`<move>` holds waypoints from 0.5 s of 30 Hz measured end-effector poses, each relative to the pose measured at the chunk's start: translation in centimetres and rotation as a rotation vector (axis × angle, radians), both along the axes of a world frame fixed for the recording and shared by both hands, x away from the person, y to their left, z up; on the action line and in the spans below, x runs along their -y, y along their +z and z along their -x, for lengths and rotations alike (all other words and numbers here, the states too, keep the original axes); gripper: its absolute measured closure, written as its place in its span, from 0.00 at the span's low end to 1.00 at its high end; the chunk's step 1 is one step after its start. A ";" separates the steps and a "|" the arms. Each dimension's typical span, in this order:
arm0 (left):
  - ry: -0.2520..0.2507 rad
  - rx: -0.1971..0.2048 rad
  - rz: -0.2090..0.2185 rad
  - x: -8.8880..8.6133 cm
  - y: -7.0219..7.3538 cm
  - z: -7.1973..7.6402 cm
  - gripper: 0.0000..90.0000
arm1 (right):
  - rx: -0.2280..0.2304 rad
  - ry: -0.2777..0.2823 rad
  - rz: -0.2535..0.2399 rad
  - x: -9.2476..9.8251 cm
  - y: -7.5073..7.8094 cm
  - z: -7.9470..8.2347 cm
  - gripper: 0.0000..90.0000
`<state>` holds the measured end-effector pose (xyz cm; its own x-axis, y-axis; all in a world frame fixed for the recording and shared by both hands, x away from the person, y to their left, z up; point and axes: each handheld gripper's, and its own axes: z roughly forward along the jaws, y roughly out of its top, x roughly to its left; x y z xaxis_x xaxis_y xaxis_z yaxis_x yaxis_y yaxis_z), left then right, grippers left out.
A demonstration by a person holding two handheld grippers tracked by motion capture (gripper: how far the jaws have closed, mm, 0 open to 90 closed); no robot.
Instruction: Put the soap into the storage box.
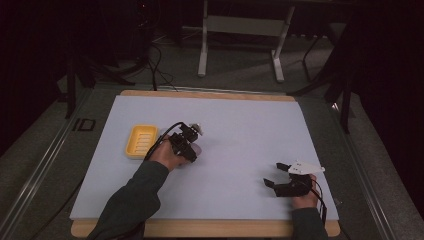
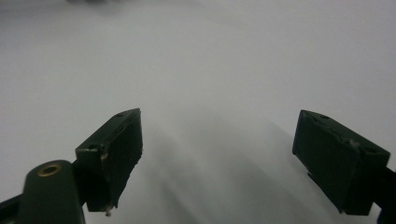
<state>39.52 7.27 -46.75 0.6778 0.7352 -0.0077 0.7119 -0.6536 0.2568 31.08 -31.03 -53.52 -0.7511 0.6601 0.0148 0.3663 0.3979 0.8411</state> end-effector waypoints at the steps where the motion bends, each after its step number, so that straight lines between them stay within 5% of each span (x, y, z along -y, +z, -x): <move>1: 0.005 0.002 0.002 -0.1 0.0 0.0 0.56 | 0.000 0.000 0.000 0.0 0.0 0.0 0.17; 15: 0.052 0.015 0.024 -1.3 0.5 0.0 0.56 | 0.002 -0.001 -0.001 0.0 0.0 0.0 0.17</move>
<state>39.48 8.53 -46.29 0.6390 0.7691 -0.0156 0.7405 -0.6095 0.2830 31.06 -31.02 -53.51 -0.7505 0.6607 0.0134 0.3647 0.3971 0.8422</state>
